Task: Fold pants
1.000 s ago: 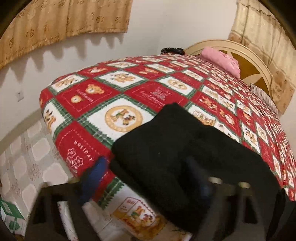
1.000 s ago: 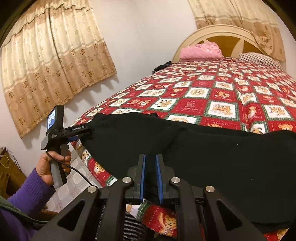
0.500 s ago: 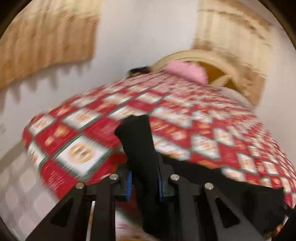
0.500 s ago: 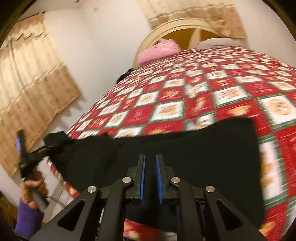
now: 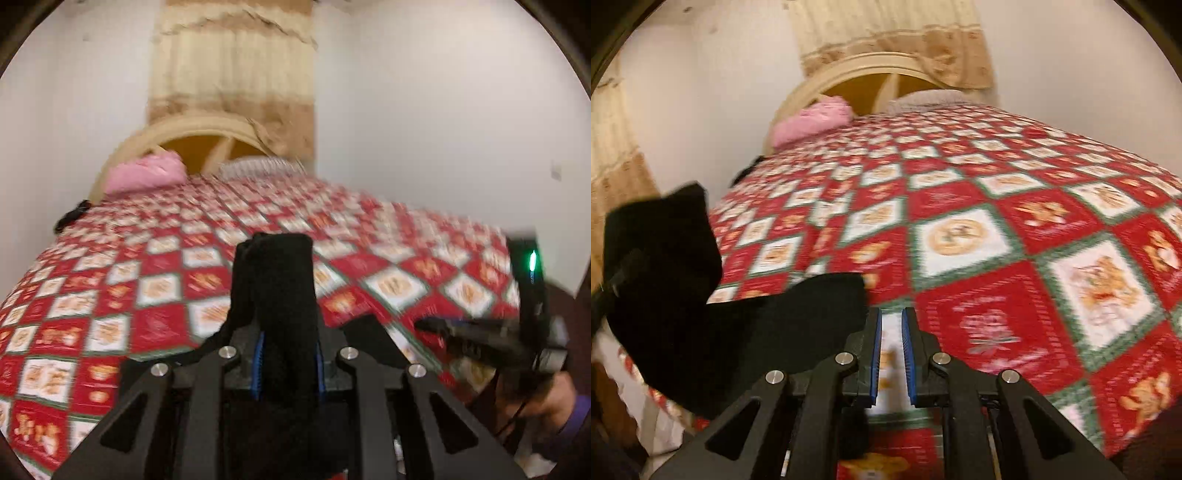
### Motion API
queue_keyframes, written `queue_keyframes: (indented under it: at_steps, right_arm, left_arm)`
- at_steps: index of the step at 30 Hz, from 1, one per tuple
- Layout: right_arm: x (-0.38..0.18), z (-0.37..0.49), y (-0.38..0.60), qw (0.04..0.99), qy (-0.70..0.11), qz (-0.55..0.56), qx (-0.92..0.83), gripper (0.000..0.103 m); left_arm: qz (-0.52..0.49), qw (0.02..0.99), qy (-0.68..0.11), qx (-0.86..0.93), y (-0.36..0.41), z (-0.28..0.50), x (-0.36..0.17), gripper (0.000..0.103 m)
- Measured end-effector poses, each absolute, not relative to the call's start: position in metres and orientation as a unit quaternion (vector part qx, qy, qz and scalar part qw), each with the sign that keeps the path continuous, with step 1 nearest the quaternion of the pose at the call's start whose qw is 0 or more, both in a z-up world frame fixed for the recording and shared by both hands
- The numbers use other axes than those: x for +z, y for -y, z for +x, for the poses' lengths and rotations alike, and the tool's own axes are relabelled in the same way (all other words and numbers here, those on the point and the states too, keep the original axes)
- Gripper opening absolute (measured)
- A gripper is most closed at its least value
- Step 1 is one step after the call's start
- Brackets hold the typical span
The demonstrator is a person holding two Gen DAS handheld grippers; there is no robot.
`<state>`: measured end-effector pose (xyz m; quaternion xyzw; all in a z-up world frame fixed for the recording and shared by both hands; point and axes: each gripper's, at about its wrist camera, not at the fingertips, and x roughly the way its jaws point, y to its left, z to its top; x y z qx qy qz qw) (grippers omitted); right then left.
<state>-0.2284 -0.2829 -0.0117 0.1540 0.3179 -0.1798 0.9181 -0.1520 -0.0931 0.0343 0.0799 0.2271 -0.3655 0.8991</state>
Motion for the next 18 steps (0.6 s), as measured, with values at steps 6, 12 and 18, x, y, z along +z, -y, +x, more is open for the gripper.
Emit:
queue_keyframes:
  at_steps: [6,12,18]
  right_arm:
    - [-0.020,-0.230,0.305,0.900,-0.339,0.153,-0.228,0.012]
    - [-0.025,-0.226,0.303,0.898,-0.347,0.130,-0.238,0.012]
    - [-0.025,-0.228,0.303,0.897,-0.350,0.129,-0.239,0.012]
  left_arm:
    - [0.143,0.873,-0.272,-0.379,0.143,-0.155,-0.013,0.023]
    - [0.189,0.867,-0.259,-0.380,0.154,-0.177,-0.025,0.028]
    - [0.215,0.856,-0.249,-0.398,0.158,-0.191,-0.028,0.056]
